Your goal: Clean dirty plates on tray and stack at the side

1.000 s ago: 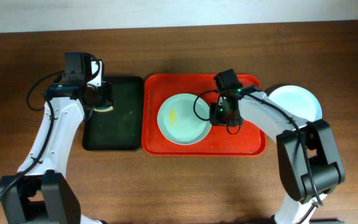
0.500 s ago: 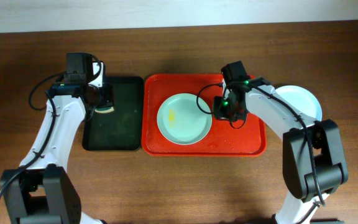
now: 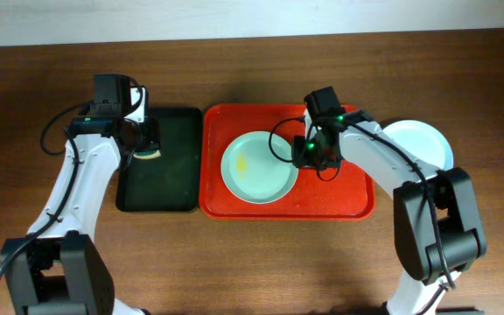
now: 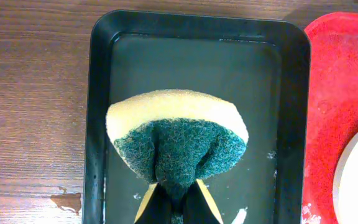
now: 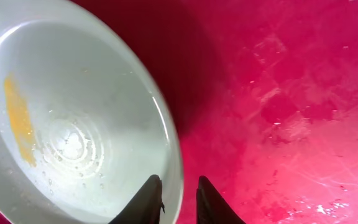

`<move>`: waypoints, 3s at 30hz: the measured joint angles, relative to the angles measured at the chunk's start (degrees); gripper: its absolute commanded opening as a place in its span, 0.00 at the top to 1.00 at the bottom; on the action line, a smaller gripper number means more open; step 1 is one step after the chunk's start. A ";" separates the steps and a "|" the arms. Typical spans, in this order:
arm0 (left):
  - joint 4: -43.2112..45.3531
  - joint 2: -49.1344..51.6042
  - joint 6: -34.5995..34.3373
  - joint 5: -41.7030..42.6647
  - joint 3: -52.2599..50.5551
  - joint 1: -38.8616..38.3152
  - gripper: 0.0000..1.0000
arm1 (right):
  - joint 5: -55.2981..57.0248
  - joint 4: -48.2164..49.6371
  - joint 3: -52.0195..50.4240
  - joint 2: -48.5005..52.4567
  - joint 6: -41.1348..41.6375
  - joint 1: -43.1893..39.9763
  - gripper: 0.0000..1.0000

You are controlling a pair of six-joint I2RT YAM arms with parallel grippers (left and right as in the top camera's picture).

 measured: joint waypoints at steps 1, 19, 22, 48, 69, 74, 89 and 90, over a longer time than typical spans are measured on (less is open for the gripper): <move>0.00 0.00 0.00 0.00 0.00 0.00 1.00 | 0.02 0.09 0.00 0.00 0.02 0.13 0.79; 0.00 0.02 0.00 0.00 0.00 0.00 1.00 | 2.10 5.33 -3.50 0.31 -0.15 0.63 0.87; 0.00 0.02 0.00 0.00 0.00 0.00 1.00 | 2.21 5.70 -3.50 0.31 -0.11 1.29 0.96; -7.17 0.55 -0.02 1.90 2.73 -7.67 1.00 | 3.02 7.65 -5.53 0.04 10.40 2.25 0.96; -10.58 3.96 -3.08 6.88 11.26 -15.13 1.00 | 4.17 6.54 -5.62 -0.70 11.78 4.59 0.93; -10.58 7.04 -3.08 7.34 11.41 -16.92 1.00 | 4.76 5.92 -5.64 -0.94 10.54 4.81 0.96; -8.61 10.78 -4.33 7.52 11.72 -18.34 1.00 | 4.79 5.90 -5.64 -0.94 10.36 4.81 0.96; -8.15 11.74 -4.39 7.72 11.72 -18.51 1.00 | 4.79 5.90 -5.64 -0.94 10.34 4.81 0.96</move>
